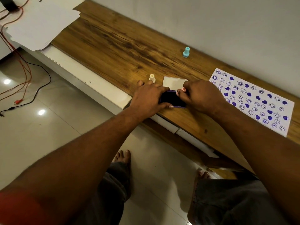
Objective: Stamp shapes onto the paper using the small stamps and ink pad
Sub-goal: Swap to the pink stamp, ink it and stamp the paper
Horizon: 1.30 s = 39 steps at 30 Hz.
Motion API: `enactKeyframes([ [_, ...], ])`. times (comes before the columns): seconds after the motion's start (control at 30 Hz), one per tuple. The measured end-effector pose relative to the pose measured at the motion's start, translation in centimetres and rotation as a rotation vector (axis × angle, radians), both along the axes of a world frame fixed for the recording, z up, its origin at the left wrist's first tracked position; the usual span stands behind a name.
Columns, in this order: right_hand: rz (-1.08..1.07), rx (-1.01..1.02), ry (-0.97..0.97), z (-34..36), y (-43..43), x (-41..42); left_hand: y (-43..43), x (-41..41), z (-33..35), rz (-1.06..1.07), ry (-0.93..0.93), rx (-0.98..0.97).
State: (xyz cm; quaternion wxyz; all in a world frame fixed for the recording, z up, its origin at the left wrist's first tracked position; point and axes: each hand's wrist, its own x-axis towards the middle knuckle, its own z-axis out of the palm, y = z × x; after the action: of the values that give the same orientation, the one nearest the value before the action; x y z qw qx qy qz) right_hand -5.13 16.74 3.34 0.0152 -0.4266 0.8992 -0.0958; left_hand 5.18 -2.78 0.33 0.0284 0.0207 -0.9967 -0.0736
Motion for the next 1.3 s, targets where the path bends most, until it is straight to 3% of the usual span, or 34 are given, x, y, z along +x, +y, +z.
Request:
enactKeyframes([
  [0.33,-0.038,0.066,-0.007,2.6,-0.7,0.7,-0.3,-0.3,-0.4,0.009,-0.04,-0.011],
  [0.5,-0.136,-0.265,0.338,6.4,-2.0,1.0,-0.4,-0.3,-0.5,0.031,-0.055,0.018],
  [0.57,-0.153,-0.181,0.288,5.4,-2.4,1.8,-0.4,-0.3,-0.5,0.039,-0.048,0.023],
  [0.7,-0.119,0.266,0.048,0.1,-3.5,4.1,-0.3,-0.5,-0.5,0.06,-0.039,0.033],
  [0.9,-0.194,0.474,0.137,-0.8,-5.0,4.3,-0.3,-0.7,-0.3,0.08,-0.061,0.029],
  [1.0,-0.231,0.495,0.063,-0.7,-5.1,4.8,-0.1,-0.4,-0.3,0.085,-0.061,0.038],
  [1.3,-0.199,0.276,0.019,-1.3,-3.7,4.2,0.1,-0.7,-0.1,0.092,-0.073,-0.013],
])
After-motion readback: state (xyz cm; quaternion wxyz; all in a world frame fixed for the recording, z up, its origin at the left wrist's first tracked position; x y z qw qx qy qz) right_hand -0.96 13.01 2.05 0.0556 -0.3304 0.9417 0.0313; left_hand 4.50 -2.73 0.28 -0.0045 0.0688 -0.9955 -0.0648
